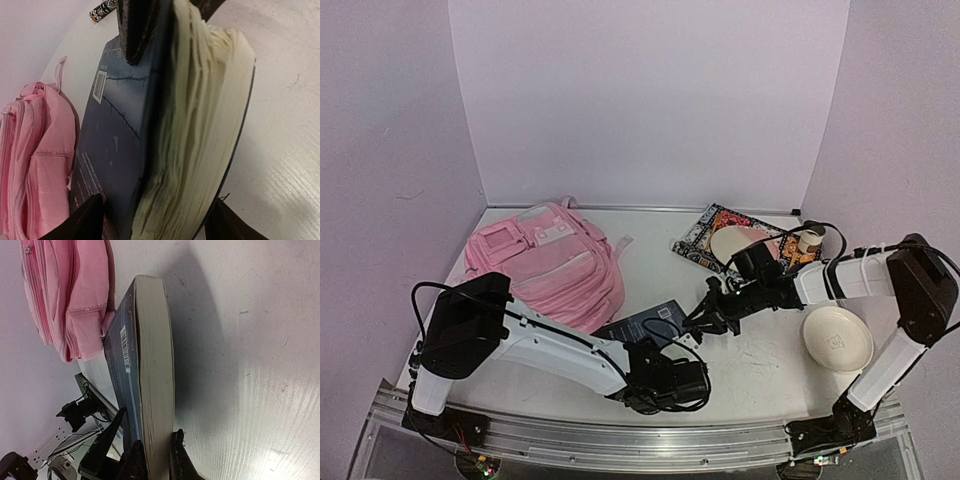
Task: Pack the student bag
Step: Pass from the right arm to the left
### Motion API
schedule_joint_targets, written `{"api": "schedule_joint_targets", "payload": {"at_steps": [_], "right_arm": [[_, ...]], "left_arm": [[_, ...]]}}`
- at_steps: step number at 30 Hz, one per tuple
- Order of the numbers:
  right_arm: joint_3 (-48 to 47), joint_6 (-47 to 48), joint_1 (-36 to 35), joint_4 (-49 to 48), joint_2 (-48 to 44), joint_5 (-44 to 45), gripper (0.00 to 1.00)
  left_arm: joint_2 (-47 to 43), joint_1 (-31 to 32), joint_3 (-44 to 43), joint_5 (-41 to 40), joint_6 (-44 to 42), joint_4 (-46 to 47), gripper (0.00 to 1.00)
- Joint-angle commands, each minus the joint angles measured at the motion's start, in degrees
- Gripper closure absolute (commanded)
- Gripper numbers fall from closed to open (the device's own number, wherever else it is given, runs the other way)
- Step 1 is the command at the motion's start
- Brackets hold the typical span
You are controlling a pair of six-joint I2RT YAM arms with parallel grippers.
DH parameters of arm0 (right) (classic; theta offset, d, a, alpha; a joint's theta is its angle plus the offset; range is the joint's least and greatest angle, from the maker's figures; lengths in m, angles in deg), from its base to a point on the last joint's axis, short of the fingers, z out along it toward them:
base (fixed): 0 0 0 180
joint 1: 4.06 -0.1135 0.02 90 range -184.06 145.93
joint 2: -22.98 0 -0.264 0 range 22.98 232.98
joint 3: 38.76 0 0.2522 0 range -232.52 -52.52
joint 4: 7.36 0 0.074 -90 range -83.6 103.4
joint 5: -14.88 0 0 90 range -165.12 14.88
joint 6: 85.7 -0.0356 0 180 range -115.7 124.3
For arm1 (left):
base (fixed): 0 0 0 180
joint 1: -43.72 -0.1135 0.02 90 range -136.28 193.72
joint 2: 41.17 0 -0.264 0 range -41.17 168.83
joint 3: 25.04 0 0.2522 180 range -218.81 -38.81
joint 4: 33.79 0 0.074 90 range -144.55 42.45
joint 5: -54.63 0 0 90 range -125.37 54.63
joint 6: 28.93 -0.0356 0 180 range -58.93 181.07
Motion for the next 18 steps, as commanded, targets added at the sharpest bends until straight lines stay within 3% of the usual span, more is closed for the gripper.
{"api": "schedule_joint_targets", "payload": {"at_steps": [1, 5, 11, 18], "right_arm": [[-3.46, -1.79, -0.14, -1.99, -3.05, 0.72, 1.0], [-3.87, -2.11, -0.14, -1.93, -3.12, 1.56, 0.99], [-3.75, -2.11, -0.11, -1.7, -3.18, 2.14, 0.82], [-1.8, -1.65, -0.14, -0.54, -4.65, 1.48, 0.3]], "left_arm": [[-1.38, 0.7, -2.58, -2.85, 2.24, -1.21, 0.38], [-3.19, 0.96, -1.9, -2.4, 2.86, -1.5, 0.52], [-8.17, 1.1, -0.02, -0.87, 3.79, -1.75, 0.75], [-15.09, 1.16, 3.79, 1.07, 4.03, -1.53, 0.91]]}}
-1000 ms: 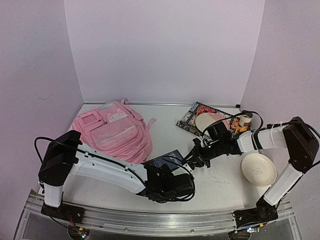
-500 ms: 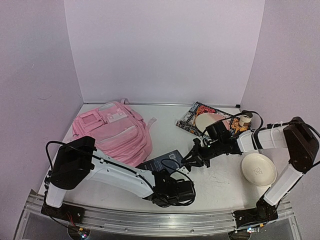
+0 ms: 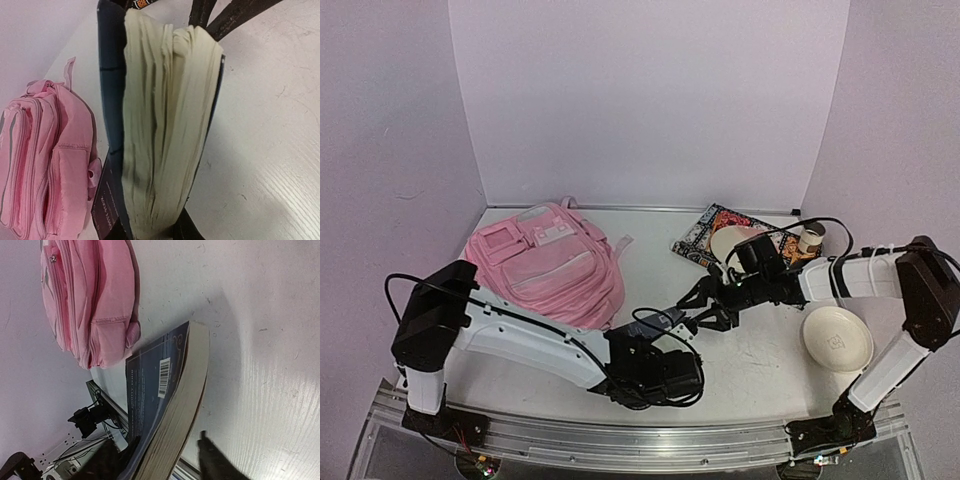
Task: Pack the student bag
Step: Pass from the right arm to the left, then pass from the left arm to the right
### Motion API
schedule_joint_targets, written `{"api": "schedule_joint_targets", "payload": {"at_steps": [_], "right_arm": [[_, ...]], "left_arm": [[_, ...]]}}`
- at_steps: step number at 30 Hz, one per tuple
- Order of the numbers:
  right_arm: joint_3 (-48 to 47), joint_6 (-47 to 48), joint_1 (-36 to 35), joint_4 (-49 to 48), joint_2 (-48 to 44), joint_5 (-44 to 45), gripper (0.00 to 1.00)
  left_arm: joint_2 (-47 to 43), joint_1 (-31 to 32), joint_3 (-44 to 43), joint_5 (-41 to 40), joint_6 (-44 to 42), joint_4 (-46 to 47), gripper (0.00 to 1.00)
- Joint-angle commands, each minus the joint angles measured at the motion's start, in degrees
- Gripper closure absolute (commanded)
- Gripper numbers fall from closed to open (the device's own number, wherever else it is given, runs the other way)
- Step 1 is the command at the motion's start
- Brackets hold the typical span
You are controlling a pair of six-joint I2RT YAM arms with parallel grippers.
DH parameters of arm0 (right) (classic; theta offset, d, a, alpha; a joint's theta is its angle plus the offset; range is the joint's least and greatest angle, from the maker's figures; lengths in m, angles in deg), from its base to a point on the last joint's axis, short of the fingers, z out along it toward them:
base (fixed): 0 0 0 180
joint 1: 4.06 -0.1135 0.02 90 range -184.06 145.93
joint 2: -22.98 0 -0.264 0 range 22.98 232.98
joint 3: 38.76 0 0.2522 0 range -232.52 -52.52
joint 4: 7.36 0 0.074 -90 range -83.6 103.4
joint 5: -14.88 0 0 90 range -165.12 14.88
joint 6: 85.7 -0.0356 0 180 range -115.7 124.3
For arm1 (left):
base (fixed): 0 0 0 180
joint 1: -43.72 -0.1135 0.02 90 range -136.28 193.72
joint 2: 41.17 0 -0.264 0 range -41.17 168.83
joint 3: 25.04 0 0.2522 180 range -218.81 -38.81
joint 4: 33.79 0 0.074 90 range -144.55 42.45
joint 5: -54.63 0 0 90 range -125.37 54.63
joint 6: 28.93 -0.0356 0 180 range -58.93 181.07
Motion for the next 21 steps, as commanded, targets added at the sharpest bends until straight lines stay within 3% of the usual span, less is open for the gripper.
{"api": "schedule_joint_targets", "payload": {"at_steps": [1, 3, 7, 15, 21], "right_arm": [[-0.27, 0.39, 0.02, 0.86, -2.8, -0.59, 0.24], [0.31, 0.53, 0.04, 1.34, -3.05, -1.53, 0.14], [1.18, -0.02, 0.01, 1.38, -3.92, -3.87, 0.03], [-1.6, -1.56, -2.59, 1.65, -2.13, -8.22, 0.02], [-3.72, -3.33, -7.16, 1.57, 0.81, -8.51, 0.02]], "left_arm": [[-8.52, 0.47, 1.84, 0.36, 1.78, 1.74, 0.91], [-10.28, 0.46, 3.12, 0.48, 1.1, 2.01, 0.93], [-13.97, 0.46, 6.14, 1.19, -1.33, 4.45, 0.96], [-17.79, 0.81, 11.71, 4.53, -8.54, 13.65, 0.99], [-16.68, 1.29, 11.9, 2.42, -14.01, 16.23, 1.0]]}}
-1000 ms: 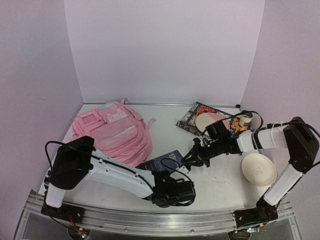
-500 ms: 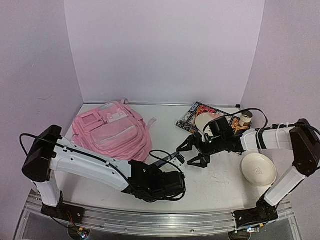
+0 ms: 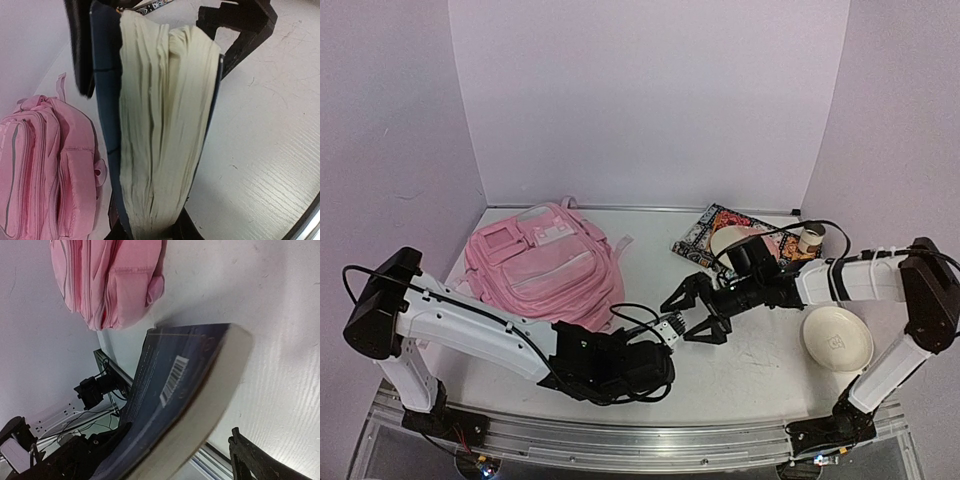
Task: Pack the student bag
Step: Pass from the left arm to the right
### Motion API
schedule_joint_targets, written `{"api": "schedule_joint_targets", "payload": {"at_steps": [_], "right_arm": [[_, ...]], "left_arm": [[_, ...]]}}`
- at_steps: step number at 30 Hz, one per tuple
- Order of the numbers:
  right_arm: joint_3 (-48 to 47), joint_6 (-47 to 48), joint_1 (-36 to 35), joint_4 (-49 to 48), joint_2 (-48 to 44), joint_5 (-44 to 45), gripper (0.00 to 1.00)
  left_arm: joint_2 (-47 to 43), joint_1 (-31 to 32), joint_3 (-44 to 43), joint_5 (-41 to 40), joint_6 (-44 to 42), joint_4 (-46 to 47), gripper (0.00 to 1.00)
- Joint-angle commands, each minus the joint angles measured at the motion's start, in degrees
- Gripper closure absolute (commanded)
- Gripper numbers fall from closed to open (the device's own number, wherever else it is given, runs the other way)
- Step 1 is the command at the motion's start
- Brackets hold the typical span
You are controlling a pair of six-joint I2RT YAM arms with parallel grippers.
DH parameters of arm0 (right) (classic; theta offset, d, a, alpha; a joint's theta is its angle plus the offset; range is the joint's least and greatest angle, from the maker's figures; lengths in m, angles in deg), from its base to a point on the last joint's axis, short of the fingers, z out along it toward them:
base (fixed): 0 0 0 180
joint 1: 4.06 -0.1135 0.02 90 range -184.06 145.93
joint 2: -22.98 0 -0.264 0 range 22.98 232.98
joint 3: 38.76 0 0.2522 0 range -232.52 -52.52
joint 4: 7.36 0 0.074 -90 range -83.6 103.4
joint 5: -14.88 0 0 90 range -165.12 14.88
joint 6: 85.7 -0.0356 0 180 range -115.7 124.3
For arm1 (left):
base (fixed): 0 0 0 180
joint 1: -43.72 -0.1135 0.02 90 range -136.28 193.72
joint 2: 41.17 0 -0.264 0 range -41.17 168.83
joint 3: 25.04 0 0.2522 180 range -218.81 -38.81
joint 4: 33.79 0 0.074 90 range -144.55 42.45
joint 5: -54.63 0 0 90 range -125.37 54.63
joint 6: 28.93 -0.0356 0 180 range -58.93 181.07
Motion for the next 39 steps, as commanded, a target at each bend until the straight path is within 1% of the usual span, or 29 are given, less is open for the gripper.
{"api": "schedule_joint_targets", "payload": {"at_steps": [1, 5, 11, 13, 17, 21, 23, 28, 29, 33, 38, 39], "right_arm": [[-3.12, -1.96, -3.48, 0.79, 1.9, -2.44, 0.02], [-3.54, -2.74, -4.34, 0.79, 0.99, -3.35, 0.07], [-2.98, -3.89, -4.35, 0.79, -1.99, -4.39, 0.23], [-2.72, -4.23, -4.36, 0.76, -2.96, -4.71, 0.31], [-2.15, -4.83, -4.35, 0.7, -4.95, -5.27, 0.42], [-1.7, -5.22, -4.14, 0.7, -6.78, -5.37, 0.59], [-1.65, -5.35, -3.91, 0.7, -7.65, -5.35, 0.71], [-1.59, -5.61, -2.58, 0.71, -9.96, -5.05, 0.99], [-1.55, -5.63, -2.09, 0.76, -10.62, -4.99, 1.0], [-1.4, -5.63, 0.35, 0.79, -13.49, -4.85, 1.0], [-0.96, -5.27, 4.73, 0.8, -17.46, -4.65, 1.0], [-0.88, -4.87, 5.46, 0.84, -17.97, -4.47, 1.0]], "left_arm": [[-2.35, 0.91, -0.85, -4.05, -6.22, 7.56, 1.0], [-2.12, 1.38, -0.64, -6.3, -9.71, 9.0, 1.0], [-1.26, 2.22, -0.3, -9.71, -13.59, 10.59, 1.0], [-1.03, 2.4, -0.08, -10.37, -13.96, 11.07, 1.0], [-0.67, 2.7, 0.56, -11.31, -14.65, 11.52, 1.0], [-0.26, 2.88, 1.31, -12.44, -15.48, 11.68, 1.0], [-0.04, 2.92, 1.46, -13.16, -15.4, 11.65, 0.99], [-0.85, 3.36, 0.14, -15.41, -15.91, 11.46, 0.88], [-1.37, 3.4, -0.28, -15.83, -15.88, 11.44, 0.85], [-3.57, 3.46, -1.34, -16.72, -15.22, 11.42, 0.71], [-7.05, 3.49, -1.63, -17.65, -14.32, 10.68, 0.58], [-7.97, 3.48, -1.61, -17.82, -12.92, 10.55, 0.55]]}}
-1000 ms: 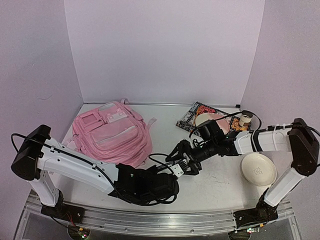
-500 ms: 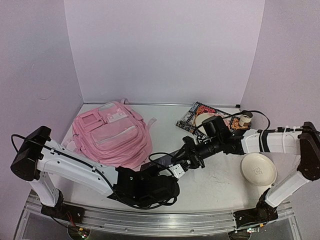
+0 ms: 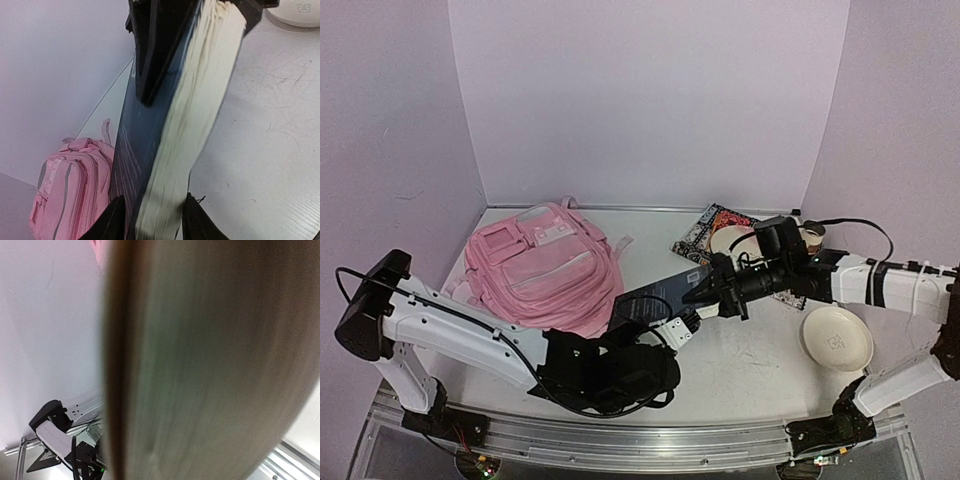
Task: Pack the student bag
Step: Pass from the left arm to the right, then pick up the largest pocket of the bag from the student bag.
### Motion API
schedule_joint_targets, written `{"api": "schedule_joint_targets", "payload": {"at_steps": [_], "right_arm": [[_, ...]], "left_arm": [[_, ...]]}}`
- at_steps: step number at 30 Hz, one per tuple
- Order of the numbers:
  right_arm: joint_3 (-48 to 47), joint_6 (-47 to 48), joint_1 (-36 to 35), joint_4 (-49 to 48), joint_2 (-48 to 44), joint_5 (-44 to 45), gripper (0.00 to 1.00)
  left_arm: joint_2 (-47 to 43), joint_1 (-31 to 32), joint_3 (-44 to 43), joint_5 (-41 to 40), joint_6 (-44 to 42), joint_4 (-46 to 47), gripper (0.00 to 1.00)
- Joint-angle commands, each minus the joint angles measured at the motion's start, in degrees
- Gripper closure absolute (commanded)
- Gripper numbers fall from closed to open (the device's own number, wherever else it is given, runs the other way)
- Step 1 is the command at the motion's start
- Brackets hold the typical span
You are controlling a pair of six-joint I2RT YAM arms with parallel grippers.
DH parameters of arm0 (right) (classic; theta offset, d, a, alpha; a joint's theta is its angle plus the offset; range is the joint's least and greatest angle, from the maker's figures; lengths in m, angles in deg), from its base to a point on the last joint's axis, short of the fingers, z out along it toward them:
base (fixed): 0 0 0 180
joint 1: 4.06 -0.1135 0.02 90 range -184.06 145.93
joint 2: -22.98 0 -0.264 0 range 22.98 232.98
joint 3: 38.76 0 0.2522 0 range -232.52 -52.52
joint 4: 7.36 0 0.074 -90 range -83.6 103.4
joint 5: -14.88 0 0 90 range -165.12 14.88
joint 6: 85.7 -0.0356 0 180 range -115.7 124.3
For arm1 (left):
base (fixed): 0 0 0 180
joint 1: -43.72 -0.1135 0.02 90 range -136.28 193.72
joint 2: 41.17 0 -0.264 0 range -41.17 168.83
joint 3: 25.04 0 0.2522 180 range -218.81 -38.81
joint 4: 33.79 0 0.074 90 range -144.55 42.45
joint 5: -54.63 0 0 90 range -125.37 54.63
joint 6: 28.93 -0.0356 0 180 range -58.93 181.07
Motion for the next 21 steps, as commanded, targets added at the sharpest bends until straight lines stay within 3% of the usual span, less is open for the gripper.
{"api": "schedule_joint_targets", "payload": {"at_steps": [1, 10, 16, 21], "right_arm": [[-0.36, 3.48, 4.42, -3.43, -5.8, -0.89, 1.0], [-0.15, 8.6, 6.94, -4.22, -9.42, 5.83, 1.0], [2.48, 12.85, 7.06, -7.85, -17.02, 17.56, 1.0], [5.15, 15.96, 7.07, -10.96, -21.7, 22.47, 1.0]], "left_arm": [[-6.88, 0.07, -1.81, -3.95, 2.93, -1.35, 0.53], [-14.92, -2.11, -0.95, -4.37, 7.58, -6.79, 0.21], [-17.8, -11.38, -0.62, 5.54, 15.21, -16.17, 0.12], [-16.6, -18.18, 0.34, 12.49, 17.66, -21.38, 0.07]]}}
